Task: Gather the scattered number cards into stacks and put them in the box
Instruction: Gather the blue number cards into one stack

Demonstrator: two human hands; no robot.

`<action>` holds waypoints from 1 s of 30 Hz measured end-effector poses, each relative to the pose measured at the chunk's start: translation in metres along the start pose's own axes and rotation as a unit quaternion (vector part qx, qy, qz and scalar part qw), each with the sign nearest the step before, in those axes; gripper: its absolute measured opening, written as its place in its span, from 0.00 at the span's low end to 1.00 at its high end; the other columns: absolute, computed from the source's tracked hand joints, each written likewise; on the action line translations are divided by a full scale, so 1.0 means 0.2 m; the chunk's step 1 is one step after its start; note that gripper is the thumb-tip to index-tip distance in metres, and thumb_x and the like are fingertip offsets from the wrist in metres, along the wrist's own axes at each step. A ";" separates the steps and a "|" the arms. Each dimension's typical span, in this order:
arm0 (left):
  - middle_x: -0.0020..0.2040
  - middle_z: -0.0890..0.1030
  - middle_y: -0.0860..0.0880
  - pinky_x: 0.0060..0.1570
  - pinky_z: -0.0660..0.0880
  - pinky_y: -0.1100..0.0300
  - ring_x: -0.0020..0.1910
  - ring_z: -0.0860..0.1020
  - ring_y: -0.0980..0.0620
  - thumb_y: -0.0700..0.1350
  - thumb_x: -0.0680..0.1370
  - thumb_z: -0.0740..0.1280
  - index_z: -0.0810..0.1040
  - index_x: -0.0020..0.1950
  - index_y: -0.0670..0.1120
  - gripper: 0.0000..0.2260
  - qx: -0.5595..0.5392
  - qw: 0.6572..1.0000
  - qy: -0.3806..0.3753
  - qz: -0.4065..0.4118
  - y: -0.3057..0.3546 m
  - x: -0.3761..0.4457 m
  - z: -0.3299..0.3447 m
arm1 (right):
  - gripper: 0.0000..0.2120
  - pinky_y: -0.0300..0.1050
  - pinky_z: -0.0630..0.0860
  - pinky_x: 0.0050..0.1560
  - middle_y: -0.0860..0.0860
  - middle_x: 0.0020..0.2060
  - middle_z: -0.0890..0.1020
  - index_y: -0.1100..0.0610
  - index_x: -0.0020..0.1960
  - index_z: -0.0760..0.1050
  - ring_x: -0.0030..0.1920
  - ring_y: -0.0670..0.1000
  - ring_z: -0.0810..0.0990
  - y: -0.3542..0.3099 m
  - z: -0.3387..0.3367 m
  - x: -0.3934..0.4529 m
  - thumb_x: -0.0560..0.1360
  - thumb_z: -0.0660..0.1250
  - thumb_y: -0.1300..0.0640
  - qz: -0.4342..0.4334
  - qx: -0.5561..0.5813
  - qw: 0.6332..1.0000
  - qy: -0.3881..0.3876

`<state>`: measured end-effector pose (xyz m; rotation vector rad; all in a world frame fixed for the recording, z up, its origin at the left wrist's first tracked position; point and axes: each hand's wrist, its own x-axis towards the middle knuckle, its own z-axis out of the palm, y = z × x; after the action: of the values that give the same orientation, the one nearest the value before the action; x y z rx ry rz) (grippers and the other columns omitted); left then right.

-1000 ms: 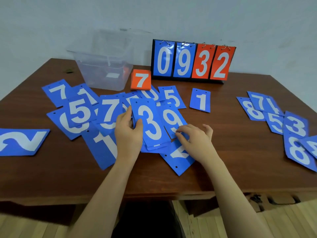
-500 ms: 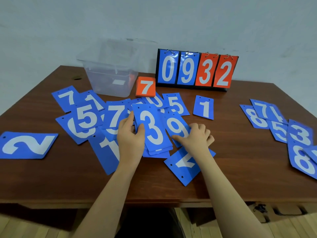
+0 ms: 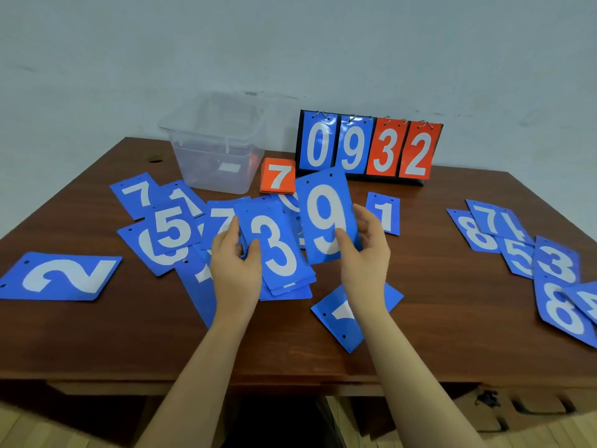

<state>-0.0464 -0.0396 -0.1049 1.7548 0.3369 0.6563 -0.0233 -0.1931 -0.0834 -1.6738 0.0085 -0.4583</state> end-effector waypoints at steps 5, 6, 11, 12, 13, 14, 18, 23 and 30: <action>0.56 0.70 0.51 0.37 0.68 0.79 0.36 0.72 0.63 0.38 0.78 0.63 0.65 0.71 0.43 0.22 -0.014 1.000 -0.013 0.017 0.05 -0.08 -0.02 | 0.17 0.41 0.73 0.63 0.42 0.58 0.76 0.52 0.62 0.73 0.61 0.41 0.73 -0.01 0.03 -0.15 0.75 0.68 0.61 0.008 -0.014 0.999 -0.048; 0.57 0.70 0.52 0.36 0.69 0.78 0.36 0.73 0.61 0.39 0.78 0.62 0.65 0.71 0.44 0.21 -0.021 1.000 -0.015 0.016 0.06 -0.10 -0.02 | 0.17 0.39 0.72 0.63 0.43 0.58 0.77 0.52 0.62 0.73 0.61 0.42 0.73 0.00 0.04 -0.17 0.75 0.68 0.61 0.008 -0.022 0.998 -0.054; 0.59 0.70 0.53 0.42 0.69 0.80 0.47 0.73 0.68 0.39 0.78 0.64 0.66 0.71 0.43 0.21 -0.048 0.998 -0.030 0.004 0.05 -0.20 -0.04 | 0.17 0.28 0.70 0.53 0.43 0.55 0.76 0.51 0.61 0.73 0.59 0.44 0.72 0.06 0.03 -0.26 0.74 0.69 0.59 -0.005 -0.104 0.990 -0.092; 0.58 0.70 0.53 0.42 0.70 0.79 0.47 0.73 0.67 0.39 0.77 0.64 0.66 0.71 0.43 0.22 -0.050 0.998 -0.034 0.002 0.05 -0.21 -0.04 | 0.16 0.32 0.72 0.54 0.44 0.54 0.75 0.51 0.61 0.73 0.58 0.45 0.73 0.07 0.01 -0.26 0.74 0.70 0.58 -0.008 -0.116 0.988 -0.100; 0.57 0.71 0.53 0.41 0.70 0.78 0.45 0.74 0.69 0.38 0.77 0.65 0.66 0.71 0.42 0.22 -0.047 0.998 -0.035 0.000 0.04 -0.21 -0.04 | 0.16 0.36 0.74 0.55 0.45 0.54 0.75 0.52 0.60 0.74 0.57 0.46 0.73 0.08 -0.01 -0.25 0.73 0.70 0.57 -0.014 -0.124 0.986 -0.112; 0.58 0.71 0.52 0.40 0.71 0.77 0.44 0.73 0.70 0.38 0.77 0.65 0.66 0.71 0.42 0.22 -0.042 0.999 -0.034 -0.003 0.03 -0.21 -0.05 | 0.16 0.42 0.75 0.57 0.45 0.54 0.74 0.52 0.60 0.75 0.57 0.46 0.74 0.08 -0.04 -0.24 0.73 0.70 0.56 -0.026 -0.132 0.982 -0.130; 0.63 0.71 0.50 0.44 0.75 0.68 0.51 0.75 0.62 0.39 0.77 0.65 0.63 0.73 0.47 0.24 -0.049 0.998 -0.031 -0.029 0.03 -0.19 -0.07 | 0.20 0.50 0.54 0.71 0.42 0.65 0.71 0.47 0.67 0.70 0.67 0.44 0.68 0.10 -0.20 -0.14 0.76 0.66 0.52 -0.061 -0.279 0.926 -0.247; 0.61 0.70 0.52 0.46 0.76 0.63 0.54 0.73 0.60 0.39 0.78 0.64 0.63 0.73 0.50 0.24 -0.048 0.998 -0.031 -0.034 0.02 -0.18 -0.09 | 0.26 0.51 0.38 0.73 0.37 0.74 0.57 0.39 0.71 0.62 0.75 0.41 0.51 0.15 -0.40 -0.06 0.75 0.64 0.48 0.009 -0.403 0.829 -0.387; 0.63 0.71 0.50 0.48 0.77 0.60 0.58 0.73 0.57 0.39 0.77 0.64 0.64 0.72 0.49 0.24 -0.037 0.998 -0.035 -0.031 0.00 -0.21 -0.09 | 0.32 0.53 0.58 0.63 0.45 0.65 0.67 0.44 0.69 0.65 0.64 0.53 0.64 0.18 -0.28 -0.12 0.71 0.57 0.29 -0.076 -0.571 0.784 -0.231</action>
<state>-0.0898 -0.0478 -0.1121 1.6856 0.3134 0.5558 -0.0542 -0.2462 -0.1200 -2.9824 -0.2610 -0.1060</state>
